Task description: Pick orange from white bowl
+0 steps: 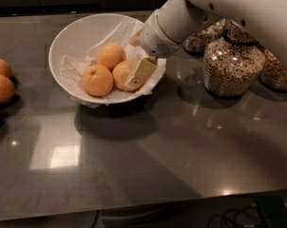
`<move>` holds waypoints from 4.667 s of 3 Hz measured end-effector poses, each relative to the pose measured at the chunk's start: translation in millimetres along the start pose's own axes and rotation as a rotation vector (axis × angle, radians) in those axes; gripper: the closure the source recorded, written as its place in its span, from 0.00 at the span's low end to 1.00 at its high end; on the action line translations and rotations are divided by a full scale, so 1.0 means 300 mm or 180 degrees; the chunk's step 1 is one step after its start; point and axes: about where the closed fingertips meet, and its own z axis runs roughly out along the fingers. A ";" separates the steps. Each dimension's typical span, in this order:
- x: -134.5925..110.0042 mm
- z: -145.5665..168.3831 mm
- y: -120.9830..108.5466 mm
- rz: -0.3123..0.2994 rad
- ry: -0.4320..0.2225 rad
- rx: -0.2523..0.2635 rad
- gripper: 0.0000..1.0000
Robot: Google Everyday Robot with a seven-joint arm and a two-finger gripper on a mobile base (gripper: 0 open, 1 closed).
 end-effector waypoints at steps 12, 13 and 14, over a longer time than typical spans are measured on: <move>0.096 0.193 -0.012 0.0151 0.0080 -0.0180 1.00; 0.103 0.191 -0.012 0.0150 0.0080 -0.0178 1.00; 0.100 0.167 -0.017 0.0127 0.0075 -0.0143 1.00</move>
Offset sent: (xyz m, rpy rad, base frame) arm 0.0117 -0.0025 -0.0128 0.0095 0.0095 -0.0191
